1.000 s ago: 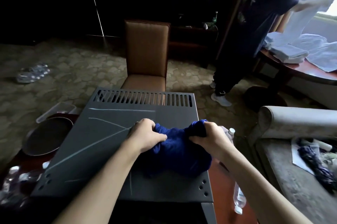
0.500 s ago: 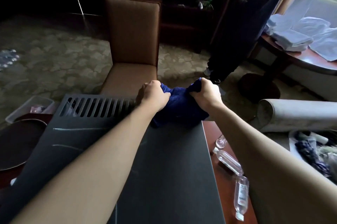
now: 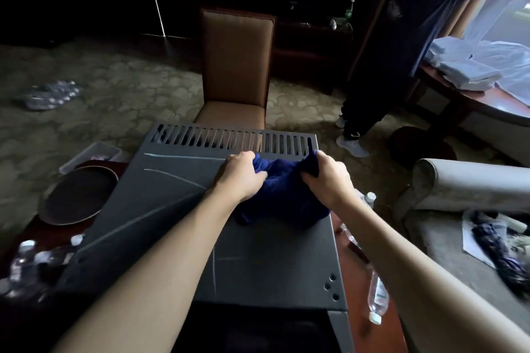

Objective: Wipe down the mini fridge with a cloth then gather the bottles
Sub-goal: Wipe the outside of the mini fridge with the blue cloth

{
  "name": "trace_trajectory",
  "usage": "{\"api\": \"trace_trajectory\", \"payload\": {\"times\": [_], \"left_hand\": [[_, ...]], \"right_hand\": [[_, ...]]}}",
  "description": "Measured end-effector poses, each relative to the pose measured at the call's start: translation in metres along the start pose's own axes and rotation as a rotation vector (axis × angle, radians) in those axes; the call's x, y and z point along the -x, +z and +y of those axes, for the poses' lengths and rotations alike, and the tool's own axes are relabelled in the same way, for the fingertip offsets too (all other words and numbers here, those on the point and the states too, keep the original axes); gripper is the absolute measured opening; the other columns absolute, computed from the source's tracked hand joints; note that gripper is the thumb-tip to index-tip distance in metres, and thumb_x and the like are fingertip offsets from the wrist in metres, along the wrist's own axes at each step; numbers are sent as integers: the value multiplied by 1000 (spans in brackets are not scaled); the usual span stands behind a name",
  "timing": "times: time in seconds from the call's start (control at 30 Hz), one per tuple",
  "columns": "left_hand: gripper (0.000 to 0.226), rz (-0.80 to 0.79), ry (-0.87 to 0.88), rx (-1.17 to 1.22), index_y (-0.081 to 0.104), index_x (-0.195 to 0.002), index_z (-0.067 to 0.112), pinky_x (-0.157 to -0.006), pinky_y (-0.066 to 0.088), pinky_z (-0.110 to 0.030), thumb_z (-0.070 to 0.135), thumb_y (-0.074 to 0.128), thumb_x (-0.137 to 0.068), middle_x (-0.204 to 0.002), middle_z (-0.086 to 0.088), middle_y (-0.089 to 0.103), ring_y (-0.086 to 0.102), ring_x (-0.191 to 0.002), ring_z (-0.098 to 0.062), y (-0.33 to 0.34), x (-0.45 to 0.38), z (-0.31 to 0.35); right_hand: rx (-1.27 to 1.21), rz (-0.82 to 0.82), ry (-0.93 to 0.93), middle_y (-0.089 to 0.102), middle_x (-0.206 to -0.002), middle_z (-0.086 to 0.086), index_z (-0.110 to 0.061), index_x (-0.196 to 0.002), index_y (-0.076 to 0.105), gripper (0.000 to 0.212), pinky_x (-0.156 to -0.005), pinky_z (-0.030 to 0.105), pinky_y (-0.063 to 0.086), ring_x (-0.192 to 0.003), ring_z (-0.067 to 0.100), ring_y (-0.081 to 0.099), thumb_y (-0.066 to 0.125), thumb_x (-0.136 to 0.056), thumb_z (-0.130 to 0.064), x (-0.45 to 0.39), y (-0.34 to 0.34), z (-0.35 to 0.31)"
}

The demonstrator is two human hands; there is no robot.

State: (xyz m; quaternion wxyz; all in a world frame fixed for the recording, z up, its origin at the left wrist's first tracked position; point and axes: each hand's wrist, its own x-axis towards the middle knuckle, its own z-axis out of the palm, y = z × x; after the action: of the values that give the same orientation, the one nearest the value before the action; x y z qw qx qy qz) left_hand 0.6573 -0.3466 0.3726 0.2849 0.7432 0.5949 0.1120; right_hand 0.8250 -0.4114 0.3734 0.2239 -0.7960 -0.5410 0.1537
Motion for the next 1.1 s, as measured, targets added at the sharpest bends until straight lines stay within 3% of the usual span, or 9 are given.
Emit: {"api": "trace_trajectory", "payload": {"times": [0.03,0.1,0.2,0.33,0.5,0.63,0.83,1.0,1.1], "left_hand": [[45,14,3,4,53,-130,15,-93,45,-38,32,61,-89,-132,-12,55,55,-116,-31,-1,21,-8],[19,57,6,25,58,-98,16,-76,44,-33,32,62,-87,-111,-12,65,58,-96,-29,-4,63,-26],[24,134,-21,58,49,-75,15,-63,36,-31,31,66,-82,-77,-2,62,57,-79,-29,-7,124,-52],[39,236,-56,101,38,-60,22,-54,31,-29,29,71,-80,-58,8,49,48,-62,-20,-13,181,-74],[35,288,-61,155,44,-61,20,-49,31,-21,30,73,-78,-56,6,52,48,-57,-14,-13,201,-90],[24,287,-92,208,60,-72,12,-58,45,-30,30,75,-76,-62,2,64,61,-65,-18,-15,197,-96],[30,266,-101,234,54,-64,10,-53,37,-28,24,78,-74,-52,4,54,47,-53,-13,-35,157,-113],[30,289,-72,125,54,-68,8,-51,31,-32,28,74,-77,-59,1,54,52,-63,-25,-55,100,-115],[30,239,-19,119,52,-69,9,-52,28,-30,28,72,-79,-61,0,53,53,-67,-27,-63,83,-118]], "right_hand": [[-6,-16,-21,64,-101,19,-9,-102,51,25,-72,35,41,-95,41,57,63,-85,-22,19,1,-3],[-6,-44,-71,64,-99,16,-8,-101,50,24,-71,35,41,-94,40,57,62,-85,-23,56,4,-11],[3,-58,-139,65,-99,11,-11,-96,48,23,-69,34,37,-95,37,57,62,-85,-26,107,10,-25],[-7,-38,-169,51,-78,-3,-20,-84,36,25,-64,32,28,-87,33,56,59,-87,-29,158,20,-40],[-54,-15,-136,40,-67,-9,-21,-82,36,23,-63,32,29,-73,25,42,57,-88,-28,178,30,-47],[-102,-3,-117,41,-65,-12,-26,-80,38,23,-63,30,28,-72,20,42,59,-87,-26,176,33,-50],[-134,42,-58,44,-67,-13,-24,-83,42,19,-64,28,30,-71,19,44,60,-88,-29,150,54,-70],[-134,42,34,55,-85,-2,-19,-100,54,13,-67,29,28,-84,27,50,59,-89,-25,100,65,-103],[-110,51,49,64,-95,4,-19,-99,55,14,-68,29,29,-92,33,56,61,-88,-25,91,65,-111]]}}
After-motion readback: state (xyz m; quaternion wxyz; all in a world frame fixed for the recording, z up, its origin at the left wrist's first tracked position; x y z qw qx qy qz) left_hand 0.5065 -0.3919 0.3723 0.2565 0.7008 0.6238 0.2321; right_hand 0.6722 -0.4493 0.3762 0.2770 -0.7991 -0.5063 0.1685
